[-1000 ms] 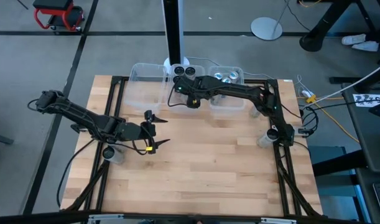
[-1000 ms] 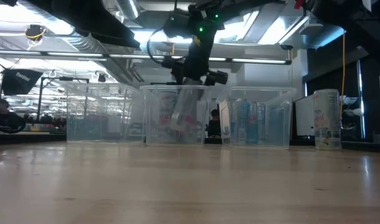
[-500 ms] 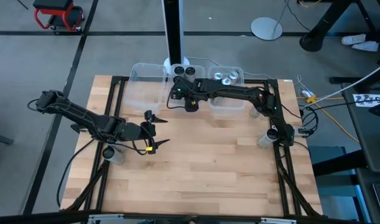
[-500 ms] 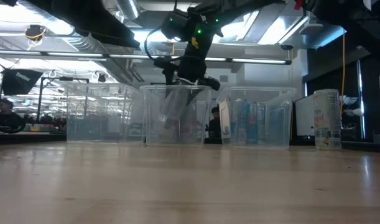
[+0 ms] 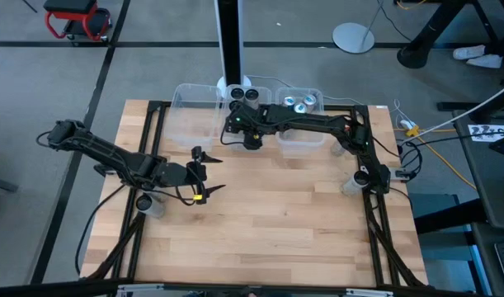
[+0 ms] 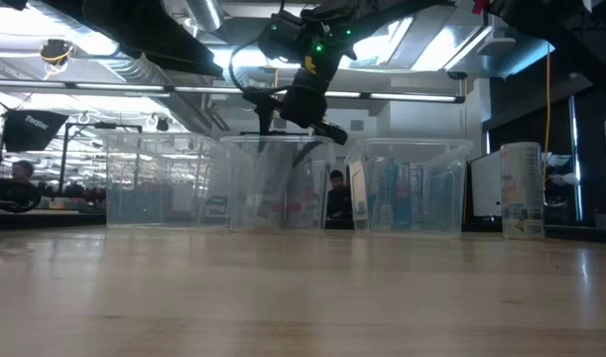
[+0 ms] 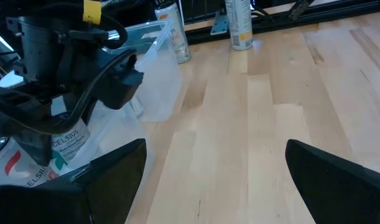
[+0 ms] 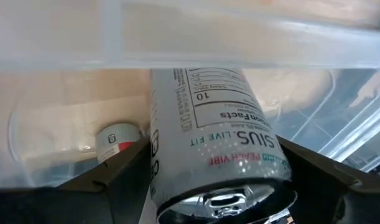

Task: Sort soda cans
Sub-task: Put the white-pink soda can into the middle transparent bin

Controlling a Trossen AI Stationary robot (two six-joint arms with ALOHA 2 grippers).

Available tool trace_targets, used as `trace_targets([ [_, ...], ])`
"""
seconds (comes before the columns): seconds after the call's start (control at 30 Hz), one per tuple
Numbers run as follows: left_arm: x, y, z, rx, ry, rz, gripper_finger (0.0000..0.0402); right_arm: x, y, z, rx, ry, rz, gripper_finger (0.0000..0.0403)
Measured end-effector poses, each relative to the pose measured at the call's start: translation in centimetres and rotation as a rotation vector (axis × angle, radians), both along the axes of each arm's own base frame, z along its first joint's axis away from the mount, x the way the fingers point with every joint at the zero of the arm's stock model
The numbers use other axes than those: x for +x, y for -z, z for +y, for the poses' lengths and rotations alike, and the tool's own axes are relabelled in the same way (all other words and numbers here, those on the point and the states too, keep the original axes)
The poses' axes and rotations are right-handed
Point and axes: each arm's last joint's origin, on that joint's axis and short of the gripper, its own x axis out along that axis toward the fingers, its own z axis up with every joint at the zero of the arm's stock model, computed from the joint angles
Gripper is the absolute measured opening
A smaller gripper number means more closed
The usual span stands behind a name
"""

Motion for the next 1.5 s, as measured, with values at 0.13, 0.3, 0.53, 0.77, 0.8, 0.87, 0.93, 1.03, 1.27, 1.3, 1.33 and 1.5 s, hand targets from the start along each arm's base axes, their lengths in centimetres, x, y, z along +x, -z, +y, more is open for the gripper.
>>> trace_targets([
  [0.13, 0.0, 0.0, 0.0, 0.000, 0.000, 0.000, 0.0373, 0.1, 0.0, 0.0, 0.008, 0.015, -0.019, 0.0303],
  [0.3, 0.0, 0.0, 0.0, 0.000, 0.000, 0.000, 0.0373, 0.5, -0.4, 0.8, -0.005, 0.009, -0.018, 0.0303],
  [0.53, 0.0, 0.1, 0.0, -0.002, -0.001, 0.004, 0.0373, 0.7, -0.9, 1.2, 0.003, 0.001, -0.039, 0.0303],
  [0.77, 0.0, 0.1, 0.0, -0.003, -0.003, 0.009, 0.0373, 0.8, -1.0, 1.1, -0.004, 0.003, -0.048, 0.0303],
  [0.8, 0.0, 0.1, 0.0, -0.003, -0.003, 0.009, 0.0373, 0.8, -1.0, 1.1, -0.005, 0.003, -0.052, 0.0303],
  [0.87, 0.0, 0.1, 0.0, -0.002, -0.002, 0.009, 0.0373, 0.8, -1.0, 1.1, -0.006, 0.004, -0.051, 0.0303],
  [0.93, 0.0, 0.1, 0.0, -0.002, -0.003, 0.009, 0.0373, 0.8, -1.0, 1.1, -0.006, 0.004, -0.050, 0.0303],
  [1.03, 0.0, 0.1, 0.0, -0.002, -0.002, 0.009, 0.0373, 0.8, -1.0, 1.1, 0.003, 0.011, -0.055, 0.0303],
  [1.27, 0.0, 0.1, 0.0, -0.002, -0.002, 0.009, 0.0373, 0.8, -1.0, 1.1, 0.017, 0.015, -0.058, 0.0304],
  [1.3, 0.0, 0.1, 0.0, -0.002, -0.002, 0.009, 0.0373, 0.8, -1.0, 1.1, 0.017, 0.016, -0.058, 0.0305],
  [1.33, 0.0, 0.1, 0.0, -0.002, -0.002, 0.009, 0.0373, 0.8, -1.0, 1.1, 0.018, 0.017, -0.060, 0.0308],
  [1.5, 0.0, 0.1, 0.0, -0.003, -0.003, 0.009, 0.0373, 0.9, -1.3, 1.1, 0.020, 0.025, -0.079, 0.0346],
])
